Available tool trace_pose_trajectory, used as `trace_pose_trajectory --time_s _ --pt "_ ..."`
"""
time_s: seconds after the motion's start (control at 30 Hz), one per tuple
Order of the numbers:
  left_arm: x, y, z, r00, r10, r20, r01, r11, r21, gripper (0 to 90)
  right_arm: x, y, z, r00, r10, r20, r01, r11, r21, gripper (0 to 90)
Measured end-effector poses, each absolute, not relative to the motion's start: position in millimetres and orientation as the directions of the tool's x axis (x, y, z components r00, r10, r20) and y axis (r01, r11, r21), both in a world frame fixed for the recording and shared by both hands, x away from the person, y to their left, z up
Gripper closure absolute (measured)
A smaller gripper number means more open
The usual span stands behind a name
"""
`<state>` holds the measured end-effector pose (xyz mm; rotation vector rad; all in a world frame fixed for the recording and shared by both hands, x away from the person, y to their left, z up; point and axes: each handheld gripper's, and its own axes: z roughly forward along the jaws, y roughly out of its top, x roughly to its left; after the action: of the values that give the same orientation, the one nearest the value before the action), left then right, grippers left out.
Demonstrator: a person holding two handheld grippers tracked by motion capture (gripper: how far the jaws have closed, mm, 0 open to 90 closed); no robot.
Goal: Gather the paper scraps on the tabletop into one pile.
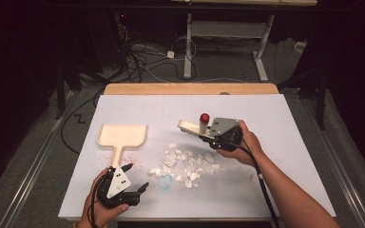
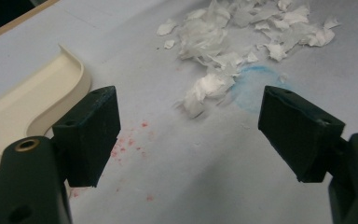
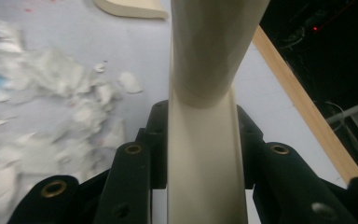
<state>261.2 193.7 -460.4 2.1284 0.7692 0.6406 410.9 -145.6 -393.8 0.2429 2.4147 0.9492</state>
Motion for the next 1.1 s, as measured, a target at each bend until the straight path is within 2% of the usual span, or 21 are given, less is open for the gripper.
trace_pose_trajectory --time_s 0.17,0.37,0.57,0.63,0.67,0.73,0.87,0.97,1.1 --pt "262 196 -461 0.688 0.699 0.195 0.307 -0.524 0.795 19.9 431 -122 -408 -0.846 0.333 -0.417 -0.025 0.755 0.655 67.8" --pt "261 199 -461 0.676 0.715 0.175 0.326 -0.504 0.8 19.9 438 -95 -426 -0.865 0.31 -0.395 -0.021 0.764 0.645 67.8" --pt "262 202 -459 0.667 0.72 0.191 0.318 -0.507 0.801 19.9 423 -86 -433 -0.917 0.202 -0.344 -0.077 0.756 0.65 67.7" --pt "261 203 -459 0.665 0.723 0.188 0.32 -0.503 0.803 19.9 417 -87 -434 -0.926 0.151 -0.345 -0.118 0.755 0.645 67.7" --pt "261 203 -459 0.664 0.724 0.189 0.319 -0.503 0.803 19.9 411 -89 -434 -0.932 0.159 -0.326 -0.097 0.756 0.647 67.7" --pt "260 204 -459 0.665 0.721 0.193 0.319 -0.508 0.8 19.9 407 -94 -433 -0.938 0.11 -0.328 -0.143 0.74 0.657 67.7" --pt "260 203 -459 0.666 0.719 0.2 0.317 -0.515 0.796 19.9 391 -108 -432 -0.947 0.06 -0.317 -0.169 0.744 0.646 67.6" --pt "260 204 -459 0.667 0.719 0.198 0.319 -0.515 0.796 19.9 380 -116 -431 -0.944 0.055 -0.326 -0.176 0.75 0.638 67.7" --pt "261 203 -457 0.662 0.721 0.202 0.311 -0.511 0.802 19.9 376 -124 -421 -0.928 0.112 -0.357 -0.159 0.745 0.648 67.7"
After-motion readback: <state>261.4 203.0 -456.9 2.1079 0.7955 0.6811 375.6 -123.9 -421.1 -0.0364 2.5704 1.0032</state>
